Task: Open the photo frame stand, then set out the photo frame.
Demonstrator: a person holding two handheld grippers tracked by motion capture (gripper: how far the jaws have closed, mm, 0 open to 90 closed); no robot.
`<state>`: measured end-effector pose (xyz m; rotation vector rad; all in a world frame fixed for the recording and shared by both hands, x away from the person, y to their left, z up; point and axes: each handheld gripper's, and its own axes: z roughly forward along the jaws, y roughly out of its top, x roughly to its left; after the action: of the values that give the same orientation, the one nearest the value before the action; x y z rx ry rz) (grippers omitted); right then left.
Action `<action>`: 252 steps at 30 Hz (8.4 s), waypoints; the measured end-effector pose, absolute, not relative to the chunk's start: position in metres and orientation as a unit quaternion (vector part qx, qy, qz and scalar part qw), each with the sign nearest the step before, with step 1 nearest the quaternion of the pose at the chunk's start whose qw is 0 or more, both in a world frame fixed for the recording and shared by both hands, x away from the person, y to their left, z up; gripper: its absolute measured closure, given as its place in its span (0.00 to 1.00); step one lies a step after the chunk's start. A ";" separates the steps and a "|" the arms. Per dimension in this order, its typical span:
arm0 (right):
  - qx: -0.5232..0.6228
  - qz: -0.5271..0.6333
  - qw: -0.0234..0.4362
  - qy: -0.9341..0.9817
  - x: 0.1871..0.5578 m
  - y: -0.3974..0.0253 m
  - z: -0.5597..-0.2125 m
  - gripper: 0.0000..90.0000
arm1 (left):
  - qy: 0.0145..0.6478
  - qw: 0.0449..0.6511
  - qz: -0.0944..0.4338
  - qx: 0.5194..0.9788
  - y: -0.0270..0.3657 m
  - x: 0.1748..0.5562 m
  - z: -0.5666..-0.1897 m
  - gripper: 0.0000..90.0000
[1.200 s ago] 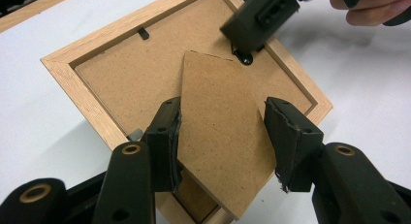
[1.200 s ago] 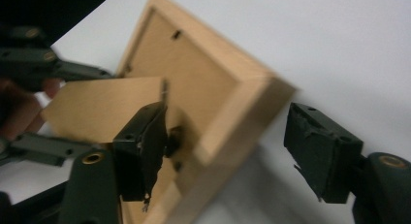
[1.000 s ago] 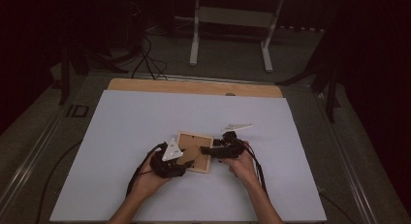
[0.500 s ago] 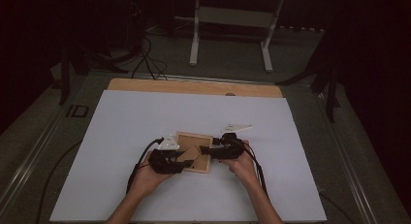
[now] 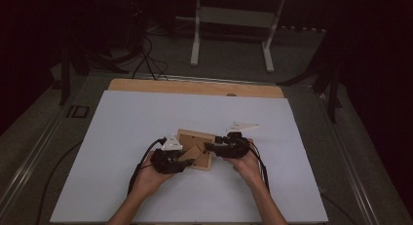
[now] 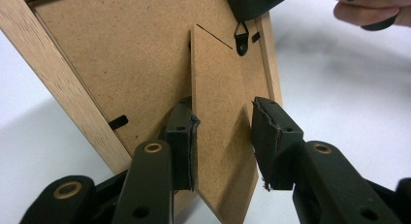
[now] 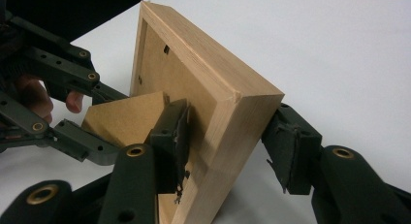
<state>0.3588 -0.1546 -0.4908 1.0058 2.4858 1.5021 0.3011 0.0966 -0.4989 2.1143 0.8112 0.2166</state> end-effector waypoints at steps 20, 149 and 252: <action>0.327 0.494 0.062 0.803 0.359 -0.162 -0.477 0.64 | 0.323 0.398 0.119 0.850 0.081 0.313 -0.497 0.73; 0.246 0.475 0.114 0.837 0.298 -0.169 -0.486 0.41 | 0.327 0.391 0.139 0.849 0.126 0.267 -0.516 0.68; 0.309 0.463 0.139 0.819 0.331 -0.159 -0.490 1.00 | 0.325 0.415 0.159 0.835 0.102 0.287 -0.501 0.99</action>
<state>0.3308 -0.1592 -0.4902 0.8922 2.3685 1.3377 0.2874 0.1023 -0.5014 2.0964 0.8166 0.3992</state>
